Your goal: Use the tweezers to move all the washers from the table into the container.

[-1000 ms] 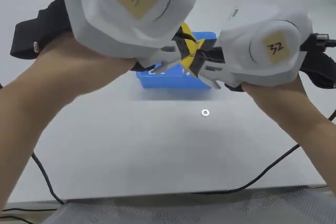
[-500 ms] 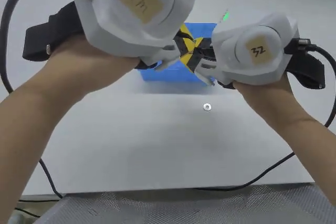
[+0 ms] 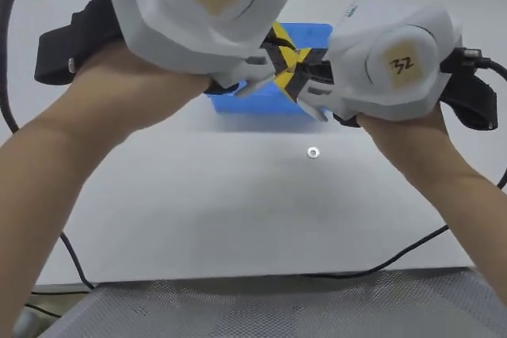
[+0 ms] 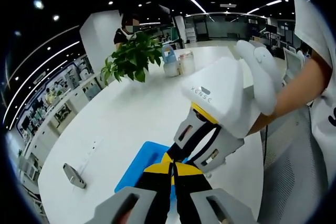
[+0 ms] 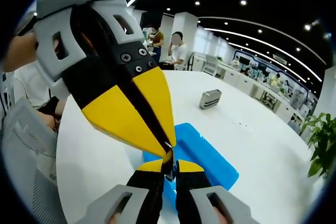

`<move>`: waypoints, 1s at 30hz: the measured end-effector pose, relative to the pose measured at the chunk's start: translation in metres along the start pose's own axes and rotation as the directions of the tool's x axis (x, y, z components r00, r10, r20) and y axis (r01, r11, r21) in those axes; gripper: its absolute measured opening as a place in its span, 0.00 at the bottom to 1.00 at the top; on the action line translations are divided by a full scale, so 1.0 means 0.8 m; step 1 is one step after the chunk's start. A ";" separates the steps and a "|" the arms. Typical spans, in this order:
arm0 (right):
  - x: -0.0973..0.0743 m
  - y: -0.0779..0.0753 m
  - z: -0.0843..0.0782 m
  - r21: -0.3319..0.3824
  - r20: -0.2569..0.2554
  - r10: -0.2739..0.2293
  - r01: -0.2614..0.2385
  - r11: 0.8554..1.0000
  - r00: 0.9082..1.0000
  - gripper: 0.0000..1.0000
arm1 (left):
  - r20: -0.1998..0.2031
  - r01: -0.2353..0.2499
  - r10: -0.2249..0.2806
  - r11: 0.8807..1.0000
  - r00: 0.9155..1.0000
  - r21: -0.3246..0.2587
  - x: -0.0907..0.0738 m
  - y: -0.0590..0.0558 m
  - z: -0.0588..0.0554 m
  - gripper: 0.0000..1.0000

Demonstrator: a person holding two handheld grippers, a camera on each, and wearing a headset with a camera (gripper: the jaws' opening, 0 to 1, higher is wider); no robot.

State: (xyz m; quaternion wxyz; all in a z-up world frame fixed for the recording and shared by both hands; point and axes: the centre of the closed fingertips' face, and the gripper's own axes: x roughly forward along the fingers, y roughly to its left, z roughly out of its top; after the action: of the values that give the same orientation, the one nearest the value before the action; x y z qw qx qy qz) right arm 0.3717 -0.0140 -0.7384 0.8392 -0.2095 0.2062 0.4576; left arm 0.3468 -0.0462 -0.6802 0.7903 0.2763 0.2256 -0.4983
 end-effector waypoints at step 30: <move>-0.054 0.037 -0.057 0.090 -0.055 -0.002 0.007 0.996 0.998 0.05 | 0.007 0.144 -0.144 0.990 0.990 0.005 0.017 -0.074 0.011 0.00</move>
State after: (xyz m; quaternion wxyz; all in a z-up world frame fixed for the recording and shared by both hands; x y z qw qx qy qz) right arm 0.3182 -0.0536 -0.7574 0.8429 -0.1844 0.2491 0.4398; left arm 0.2986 -0.0818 -0.6948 0.7525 0.2593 0.2407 -0.5555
